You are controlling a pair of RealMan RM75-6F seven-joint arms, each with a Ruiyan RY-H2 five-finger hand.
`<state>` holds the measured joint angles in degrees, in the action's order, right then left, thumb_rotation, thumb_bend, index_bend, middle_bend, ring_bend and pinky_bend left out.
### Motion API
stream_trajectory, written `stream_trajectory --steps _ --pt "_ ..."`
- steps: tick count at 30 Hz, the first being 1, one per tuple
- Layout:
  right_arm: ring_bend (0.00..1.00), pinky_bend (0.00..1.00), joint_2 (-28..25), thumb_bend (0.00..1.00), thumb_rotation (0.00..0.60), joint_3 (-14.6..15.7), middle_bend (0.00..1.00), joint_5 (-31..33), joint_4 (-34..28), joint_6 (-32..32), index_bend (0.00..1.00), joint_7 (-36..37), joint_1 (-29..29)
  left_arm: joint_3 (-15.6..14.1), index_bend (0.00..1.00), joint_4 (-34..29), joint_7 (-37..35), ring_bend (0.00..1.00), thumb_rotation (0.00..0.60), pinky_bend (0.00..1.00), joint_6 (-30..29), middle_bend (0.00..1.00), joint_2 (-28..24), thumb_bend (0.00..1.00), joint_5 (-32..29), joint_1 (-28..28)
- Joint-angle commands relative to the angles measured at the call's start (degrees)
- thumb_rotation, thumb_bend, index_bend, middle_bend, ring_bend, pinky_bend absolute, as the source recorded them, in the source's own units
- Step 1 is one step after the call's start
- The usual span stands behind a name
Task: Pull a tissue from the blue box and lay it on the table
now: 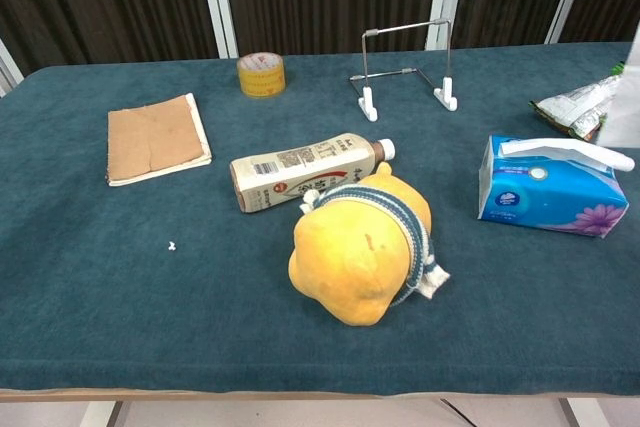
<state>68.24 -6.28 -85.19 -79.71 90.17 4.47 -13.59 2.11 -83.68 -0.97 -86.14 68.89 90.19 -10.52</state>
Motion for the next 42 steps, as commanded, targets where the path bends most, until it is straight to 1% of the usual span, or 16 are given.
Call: stream_trajectory --steps 1,3,6,10,12,15,18,22,26,27,30,32,34,35,38,42 --pt "0.08 0.16 -0.6 0.58 0.6 0.6 0.26 2.8 0.4 -1.6 0.78 -3.2 1.8 0.1 0.27 0.0 0.1 0.19 0.6 0.32 0.4 0.25 0.0 0.5 -0.2 -0.1" --pt "0.08 0.16 -0.4 0.59 0.6 0.3 0.26 4.1 1.0 -2.3 0.78 -3.8 2.2 0.1 0.27 -0.1 0.2 0.19 0.6 0.32 0.7 0.25 0.1 0.5 -0.5 -0.2" --pt "0.08 0.16 -0.2 0.59 0.6 0.1 0.26 5.7 2.0 -4.5 0.77 -2.7 2.4 0.2 0.28 -0.1 0.3 0.19 0.6 0.32 1.2 0.25 0.1 0.5 -0.7 -0.3" --pt "0.08 0.16 -0.4 0.59 0.6 0.9 0.26 6.0 3.0 -7.7 0.68 -0.6 2.4 0.1 0.28 -0.3 0.5 0.19 0.6 0.32 1.5 0.25 0.1 0.5 -0.6 -0.5" --pt "0.08 0.16 0.0 0.56 0.6 1.0 0.23 5.2 4.0 -8.0 0.58 1.9 2.4 0.1 0.27 -0.3 0.6 0.19 0.6 0.32 1.5 0.25 0.1 0.5 -0.5 -0.5" --pt "0.08 0.16 0.9 0.48 0.6 1.2 0.19 4.3 6.0 -8.4 0.42 5.4 2.5 0.0 0.28 -0.3 0.6 0.19 0.6 0.32 1.6 0.25 0.1 0.5 -0.5 -0.5" --pt "0.08 0.16 1.3 0.42 0.6 1.3 0.18 4.0 7.2 -8.9 0.32 5.9 2.5 0.0 0.28 -0.3 0.6 0.19 0.6 0.32 1.8 0.25 0.1 0.5 -0.6 -0.5" --pt "0.08 0.16 1.3 0.32 0.6 1.4 0.14 3.5 7.0 -8.9 0.19 5.3 2.7 0.0 0.28 -0.4 0.6 0.19 0.6 0.32 1.8 0.25 0.1 0.5 -0.5 -0.5" --pt "0.08 0.15 2.4 0.23 0.6 0.8 0.08 1.4 8.0 -5.9 0.04 6.8 2.9 -0.1 0.27 -0.4 0.6 0.19 0.6 0.32 1.8 0.25 0.0 0.5 -0.4 -0.5" --pt "0.07 0.14 2.8 0.22 0.6 0.7 0.07 0.7 8.3 -4.8 0.02 7.2 3.0 0.0 0.28 -0.4 0.7 0.19 0.6 0.32 1.8 0.25 0.0 0.5 -0.5 -0.5" --pt "0.02 0.09 3.8 0.19 0.6 0.0 0.04 -1.0 8.0 -1.0 0.0 8.1 3.5 0.1 0.28 -0.3 1.3 0.19 0.6 0.32 1.3 0.25 0.2 0.5 -0.5 -0.3" --pt "0.0 0.07 3.3 0.19 0.6 0.1 0.04 -1.8 5.7 0.7 0.0 6.4 4.3 0.2 0.28 -0.1 2.4 0.19 0.6 0.32 0.6 0.25 0.5 0.5 -0.4 0.0" --pt "0.0 0.06 2.2 0.19 0.6 0.4 0.04 -1.5 1.7 1.5 0.0 3.4 5.3 0.3 0.28 0.0 3.3 0.19 0.6 0.32 -0.1 0.25 0.7 0.5 -0.2 0.2" --pt "0.0 0.06 1.0 0.19 0.6 0.9 0.03 -1.4 -1.5 1.8 0.0 0.8 6.1 0.3 0.27 0.1 3.8 0.19 0.6 0.32 -0.6 0.25 1.0 0.5 0.1 0.4" --pt "0.0 0.07 -1.5 0.19 0.6 2.8 0.0 -2.6 -8.1 3.2 0.0 -4.6 8.3 0.3 0.27 0.2 5.4 0.18 0.6 0.32 -1.6 0.25 1.5 0.5 0.4 0.8" --pt "0.0 0.08 -2.9 0.19 0.6 6.5 0.0 -6.0 -10.4 5.1 0.0 -6.6 11.3 0.0 0.27 -0.4 7.8 0.18 0.6 0.32 -2.0 0.25 1.9 0.5 0.6 1.2"
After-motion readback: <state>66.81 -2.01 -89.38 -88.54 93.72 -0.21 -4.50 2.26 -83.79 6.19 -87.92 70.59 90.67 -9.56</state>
